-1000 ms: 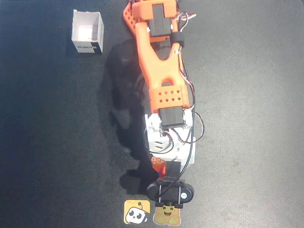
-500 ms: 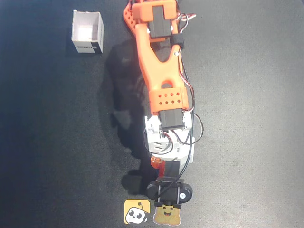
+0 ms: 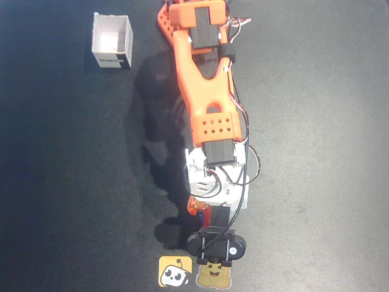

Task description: Put the red cube on top of the blue cube.

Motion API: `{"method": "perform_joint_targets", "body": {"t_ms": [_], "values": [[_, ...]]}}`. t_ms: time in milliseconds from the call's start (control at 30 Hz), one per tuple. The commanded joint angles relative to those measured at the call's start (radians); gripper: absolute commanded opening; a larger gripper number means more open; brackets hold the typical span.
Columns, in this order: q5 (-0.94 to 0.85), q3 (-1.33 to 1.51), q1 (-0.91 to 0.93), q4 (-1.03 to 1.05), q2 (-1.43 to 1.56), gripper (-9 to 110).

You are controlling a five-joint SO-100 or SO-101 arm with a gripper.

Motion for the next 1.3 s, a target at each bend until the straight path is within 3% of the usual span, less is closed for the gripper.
{"method": "perform_joint_targets", "body": {"t_ms": [0, 567, 967, 1267], "values": [[0.017, -0.018, -0.006, 0.002, 0.092, 24], [-0.002, 0.067, -0.021, 0.020, 0.325, 24], [-0.094, 0.479, 0.008, -0.041, 0.716, 0], [-0.126, 0.833, 0.015, -0.055, 1.035, 0]]}}
